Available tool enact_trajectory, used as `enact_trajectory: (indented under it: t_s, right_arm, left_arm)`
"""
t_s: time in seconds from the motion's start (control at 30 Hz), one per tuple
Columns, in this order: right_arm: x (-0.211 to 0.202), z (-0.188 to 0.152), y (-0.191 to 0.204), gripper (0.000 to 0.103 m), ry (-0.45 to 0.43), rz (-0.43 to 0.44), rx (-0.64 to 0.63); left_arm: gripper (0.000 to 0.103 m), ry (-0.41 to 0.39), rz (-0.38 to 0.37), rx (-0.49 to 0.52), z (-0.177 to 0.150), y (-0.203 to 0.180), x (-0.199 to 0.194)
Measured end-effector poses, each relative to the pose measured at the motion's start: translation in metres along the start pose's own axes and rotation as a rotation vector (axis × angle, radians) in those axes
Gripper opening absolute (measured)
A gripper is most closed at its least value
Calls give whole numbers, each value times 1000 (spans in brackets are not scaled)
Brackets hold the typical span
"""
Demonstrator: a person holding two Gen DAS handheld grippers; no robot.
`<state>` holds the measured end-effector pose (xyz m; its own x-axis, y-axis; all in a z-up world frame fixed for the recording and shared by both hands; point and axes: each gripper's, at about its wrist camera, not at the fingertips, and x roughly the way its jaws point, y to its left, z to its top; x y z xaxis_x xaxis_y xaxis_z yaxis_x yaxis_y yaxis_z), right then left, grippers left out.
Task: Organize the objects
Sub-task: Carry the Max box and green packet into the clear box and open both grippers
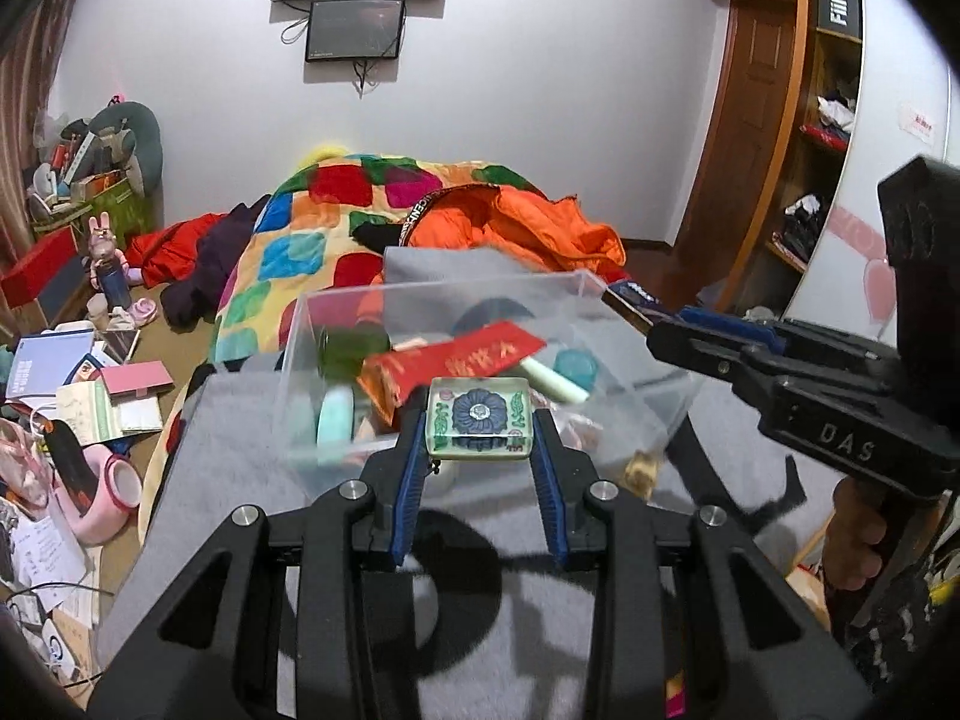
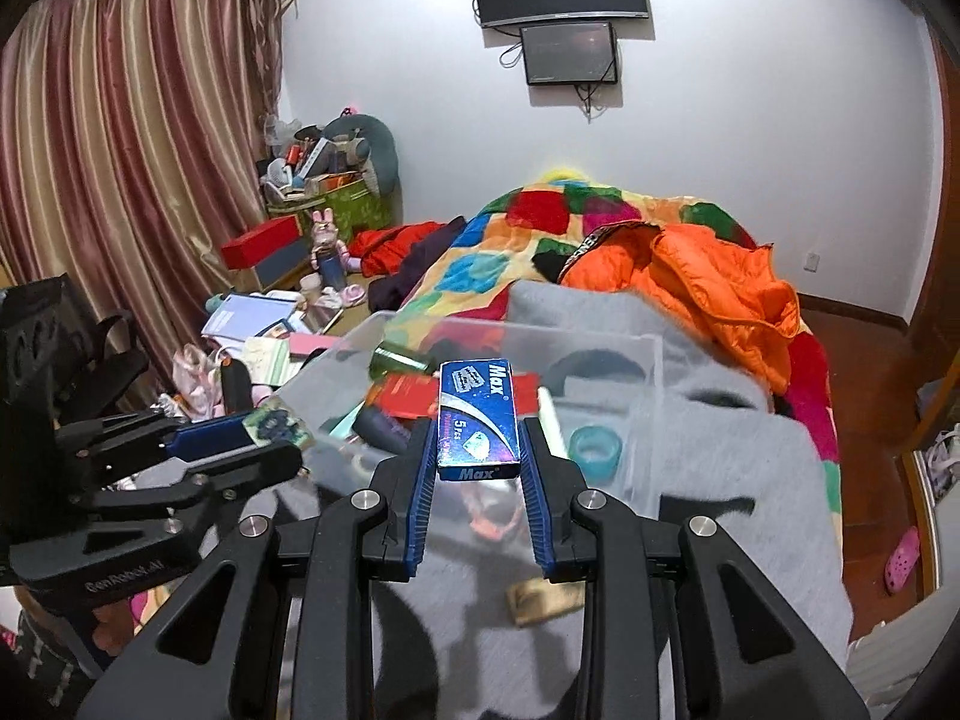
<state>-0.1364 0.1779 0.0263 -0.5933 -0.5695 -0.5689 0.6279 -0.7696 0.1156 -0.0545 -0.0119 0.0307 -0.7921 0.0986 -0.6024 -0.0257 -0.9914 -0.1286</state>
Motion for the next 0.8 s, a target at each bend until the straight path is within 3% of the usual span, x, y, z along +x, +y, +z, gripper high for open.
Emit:
enact_trajectory:
  t_s: [0.5,0.8]
  right_arm:
    - [53,-11,-31,25,113,-34,86]
    - [60,-12,-33,25,124,-43,89]
  left_arm:
    - [34,83,-7,-52,8,17,62]
    - [34,92,-21,-69,9,22,70]
